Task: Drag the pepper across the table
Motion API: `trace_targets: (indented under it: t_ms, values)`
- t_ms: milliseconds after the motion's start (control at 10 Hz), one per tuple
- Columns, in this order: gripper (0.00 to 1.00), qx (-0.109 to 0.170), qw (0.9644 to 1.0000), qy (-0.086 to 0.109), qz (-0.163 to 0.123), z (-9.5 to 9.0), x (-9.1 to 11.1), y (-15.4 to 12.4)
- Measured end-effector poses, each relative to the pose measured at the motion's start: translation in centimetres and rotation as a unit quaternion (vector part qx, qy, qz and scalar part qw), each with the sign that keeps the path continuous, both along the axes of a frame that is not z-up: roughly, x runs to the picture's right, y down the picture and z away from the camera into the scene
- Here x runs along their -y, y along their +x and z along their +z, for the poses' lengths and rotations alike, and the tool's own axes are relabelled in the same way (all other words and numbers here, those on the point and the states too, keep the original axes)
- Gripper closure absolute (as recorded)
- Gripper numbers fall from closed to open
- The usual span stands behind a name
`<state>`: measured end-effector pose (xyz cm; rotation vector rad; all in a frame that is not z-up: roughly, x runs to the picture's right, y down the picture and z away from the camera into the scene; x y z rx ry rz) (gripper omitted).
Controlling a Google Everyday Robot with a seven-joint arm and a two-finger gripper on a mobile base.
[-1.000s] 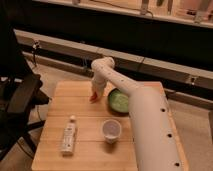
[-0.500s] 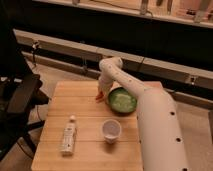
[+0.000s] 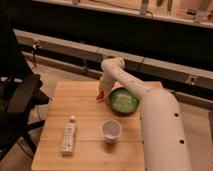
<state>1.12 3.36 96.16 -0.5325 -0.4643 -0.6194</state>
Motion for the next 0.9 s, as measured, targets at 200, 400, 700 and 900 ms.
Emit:
trace_targets:
  t_ms: [200, 400, 700, 900]
  values:
    - [1.0, -0.001, 1.0, 0.0, 0.004, -0.1, -0.1, 1.1]
    - [1.0, -0.001, 0.9999, 0.002, 0.012, -0.1, 0.1, 0.8]
    - [1.0, -0.006, 0.9997, 0.002, 0.025, -0.1, 0.3, 2.3]
    - [1.0, -0.004, 0.9996, 0.003, 0.027, -0.1, 0.4, 2.6]
